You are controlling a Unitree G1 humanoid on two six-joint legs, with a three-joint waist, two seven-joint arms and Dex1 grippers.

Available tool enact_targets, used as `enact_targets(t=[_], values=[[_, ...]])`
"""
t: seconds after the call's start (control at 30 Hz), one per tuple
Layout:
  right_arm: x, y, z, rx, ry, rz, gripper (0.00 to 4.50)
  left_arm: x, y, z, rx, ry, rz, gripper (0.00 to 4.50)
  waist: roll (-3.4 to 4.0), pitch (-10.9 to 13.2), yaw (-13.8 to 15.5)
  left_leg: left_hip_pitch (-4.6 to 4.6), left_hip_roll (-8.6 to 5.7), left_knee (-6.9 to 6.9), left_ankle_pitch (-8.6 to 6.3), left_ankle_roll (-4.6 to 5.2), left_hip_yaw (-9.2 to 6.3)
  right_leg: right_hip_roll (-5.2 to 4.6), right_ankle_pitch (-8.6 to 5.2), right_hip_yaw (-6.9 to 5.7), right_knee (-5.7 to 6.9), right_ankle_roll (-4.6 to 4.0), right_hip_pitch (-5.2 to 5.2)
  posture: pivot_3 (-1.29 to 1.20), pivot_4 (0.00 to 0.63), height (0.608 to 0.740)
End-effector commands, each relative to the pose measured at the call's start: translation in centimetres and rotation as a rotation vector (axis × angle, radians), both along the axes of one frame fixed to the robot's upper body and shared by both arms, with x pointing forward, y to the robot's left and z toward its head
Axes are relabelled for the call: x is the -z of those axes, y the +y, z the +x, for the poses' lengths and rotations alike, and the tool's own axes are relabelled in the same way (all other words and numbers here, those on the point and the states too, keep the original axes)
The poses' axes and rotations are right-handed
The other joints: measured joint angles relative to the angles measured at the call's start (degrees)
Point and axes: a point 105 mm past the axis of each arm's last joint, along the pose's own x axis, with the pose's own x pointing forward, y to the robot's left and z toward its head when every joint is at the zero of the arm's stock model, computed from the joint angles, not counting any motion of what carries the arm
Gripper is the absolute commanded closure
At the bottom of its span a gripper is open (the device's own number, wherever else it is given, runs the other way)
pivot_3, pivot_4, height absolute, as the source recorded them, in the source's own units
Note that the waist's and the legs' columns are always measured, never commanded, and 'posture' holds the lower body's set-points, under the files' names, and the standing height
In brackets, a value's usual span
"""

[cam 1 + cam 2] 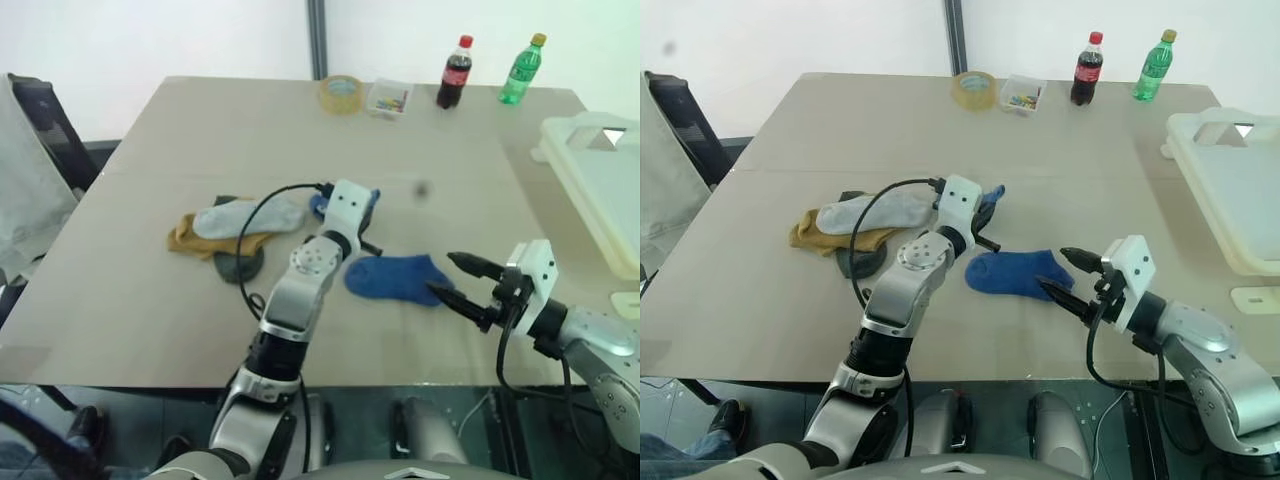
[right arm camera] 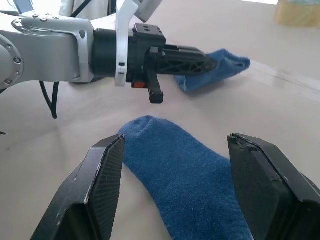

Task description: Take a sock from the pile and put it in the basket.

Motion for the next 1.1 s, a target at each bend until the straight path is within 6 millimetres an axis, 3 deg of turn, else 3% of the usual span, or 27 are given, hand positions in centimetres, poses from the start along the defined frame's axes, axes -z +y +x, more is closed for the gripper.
enact_targets(t=[0.03, 0.07, 0.17, 0.27, 0.6, 0.7, 0.83, 1.1], values=[[-0.8, 0.4, -0.4, -0.008, -0.054, -0.004, 1.15, -1.7, -3.6, -1.5, 0.16, -0.034, -0.064, 4.48, 0.0, 0.0, 0.11, -0.03, -0.01, 0.0, 0.0, 0.0, 0.0, -0.01, 0.0, -0.01, -0.01, 0.0, -0.01, 0.0, 0.15, 0.74], [-0.8, 0.5, -0.4, -0.006, -0.055, -0.003, 1.15, -1.8, -3.9, -1.7, 0.176, -0.036, -0.07, 4.48, 0.0, 0.0, 0.11, -0.09, -0.01, 0.04, 0.0, 0.0, -0.01, -0.02, 0.0, -0.02, -0.01, 0.0, -0.05, 0.0, 0.15, 0.74], [-0.7, 0.6, -0.2, 0.0, -0.043, -0.006, 1.15, -2.1, -4.2, -1.8, 0.179, -0.037, -0.092, 3.58, 0.0, 0.0, 0.05, -0.19, -0.02, 0.18, 0.0, 0.0, -0.05, -0.03, 0.0, -0.02, -0.02, 0.0, -0.07, 0.0, 0.15, 0.74], [-0.5, 0.7, 0.2, 0.019, -0.032, -0.008, 1.15, -2.3, -4.2, -2.2, 0.193, -0.033, -0.098, 2.17, 0.01, 0.0, -0.1, -0.19, -0.01, 0.22, 0.0, 0.0, -0.1, 0.0, 0.0, -0.04, 0.02, -0.01, -0.08, 0.0, 0.15, 0.74], [-0.3, -0.3, 2.2, 0.088, 0.012, -0.026, 1.15, -4.0, -1.0, -2.2, 0.222, -0.048, -0.187, 2.17, 0.02, -0.01, 0.02, -0.39, 0.0, 0.33, 0.0, 0.0, -0.31, 0.0, 0.01, -0.25, 0.04, -0.02, -0.13, 0.0, 0.15, 0.74], [0.8, -0.3, 3.7, 0.132, 0.064, -0.064, 1.15, -3.7, 0.7, -1.0, 0.192, -0.044, -0.185, 2.17, 0.03, -0.01, -0.07, -0.43, -0.01, 0.43, 0.0, 0.0, -0.33, 0.0, 0.01, -0.28, 0.05, -0.02, -0.13, 0.0, 0.15, 0.74], [1.7, 0.2, 6.5, 0.208, 0.125, -0.07, 1.15, -3.4, 2.1, 0.0, 0.289, -0.094, -0.068, 2.17, 0.04, 0.0, -0.1, -0.43, 0.0, 0.56, 0.0, 0.0, -0.36, 0.06, 0.01, -0.31, 0.13, -0.04, -0.13, 0.0, 0.15, 0.74], [2.9, 1.7, 10.6, 0.301, 0.241, -0.039, 1.15, -2.5, 6.8, 5.1, 0.206, -0.084, 0.051, 2.17, 0.06, 0.01, 0.01, -0.59, -0.04, 0.66, 0.01, 0.01, -0.37, 0.04, 0.03, -0.34, 0.09, -0.02, -0.14, 0.0, 0.15, 0.74]])
